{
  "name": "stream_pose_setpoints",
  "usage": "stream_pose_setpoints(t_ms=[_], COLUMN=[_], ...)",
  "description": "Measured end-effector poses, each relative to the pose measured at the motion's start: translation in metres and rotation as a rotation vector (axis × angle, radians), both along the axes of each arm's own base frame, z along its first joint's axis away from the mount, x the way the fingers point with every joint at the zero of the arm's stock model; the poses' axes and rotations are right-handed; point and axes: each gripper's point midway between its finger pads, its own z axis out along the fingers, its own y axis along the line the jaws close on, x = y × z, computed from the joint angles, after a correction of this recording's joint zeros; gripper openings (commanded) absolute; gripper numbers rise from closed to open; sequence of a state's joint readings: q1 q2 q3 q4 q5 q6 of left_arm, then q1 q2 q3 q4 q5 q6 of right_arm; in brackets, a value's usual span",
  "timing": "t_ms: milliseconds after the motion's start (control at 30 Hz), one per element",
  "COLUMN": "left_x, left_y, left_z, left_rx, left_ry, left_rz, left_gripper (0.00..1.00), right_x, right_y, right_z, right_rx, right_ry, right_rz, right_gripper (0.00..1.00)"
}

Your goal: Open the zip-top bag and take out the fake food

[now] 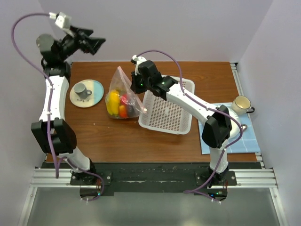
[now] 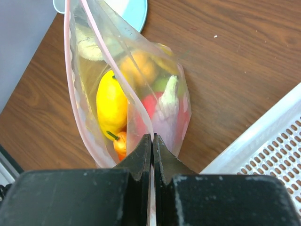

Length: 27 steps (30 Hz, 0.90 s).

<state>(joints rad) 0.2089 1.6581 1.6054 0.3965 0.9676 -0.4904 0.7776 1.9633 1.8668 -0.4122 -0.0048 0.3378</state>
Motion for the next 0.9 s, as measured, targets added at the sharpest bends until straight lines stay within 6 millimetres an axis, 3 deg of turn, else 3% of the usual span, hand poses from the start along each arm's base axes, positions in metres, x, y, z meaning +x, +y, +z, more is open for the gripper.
stream_pose_setpoints(t_ms=[33,100,200,267,433,500,567,700,900], left_x=[0.005,0.003,-0.003,-0.003,-0.018,-0.033,-0.047,-0.068,-0.08], left_y=[-0.011,-0.032,-0.034,-0.023,-0.01,-0.022,-0.042,-0.08,-0.084], left_z=[0.019,0.036,0.021,-0.013,-0.129,-0.17,-0.194,-0.197,-0.174], left_rx=[0.035,0.092,0.147,0.18,0.262,0.301,0.339,0.363,0.337], left_ry=[-0.046,-0.094,-0.059,0.03,0.357,0.478,0.552,0.578,0.56], left_rz=[0.037,0.077,0.133,0.192,0.283,0.273,0.234,0.152,0.15], left_gripper=[1.0,1.0,1.0,1.0,1.0,1.0,1.0,1.0,1.0], right_x=[0.0,0.0,0.0,0.0,0.004,0.008,0.013,0.019,0.021], right_y=[-0.001,-0.003,-0.004,-0.005,-0.013,-0.014,-0.013,-0.008,0.002], right_z=[-0.001,0.0,-0.001,-0.003,-0.003,-0.002,0.0,-0.006,-0.017], right_rx=[-0.004,-0.01,-0.016,-0.024,-0.051,-0.057,-0.062,-0.072,-0.066], right_ry=[0.004,0.003,0.007,0.011,0.016,0.015,0.01,0.024,0.057], right_rz=[-0.003,-0.013,-0.017,-0.021,-0.068,-0.098,-0.133,-0.177,-0.196], right_gripper=[0.0,0.0,0.0,0.0,0.0,0.0,0.0,0.0,0.0])
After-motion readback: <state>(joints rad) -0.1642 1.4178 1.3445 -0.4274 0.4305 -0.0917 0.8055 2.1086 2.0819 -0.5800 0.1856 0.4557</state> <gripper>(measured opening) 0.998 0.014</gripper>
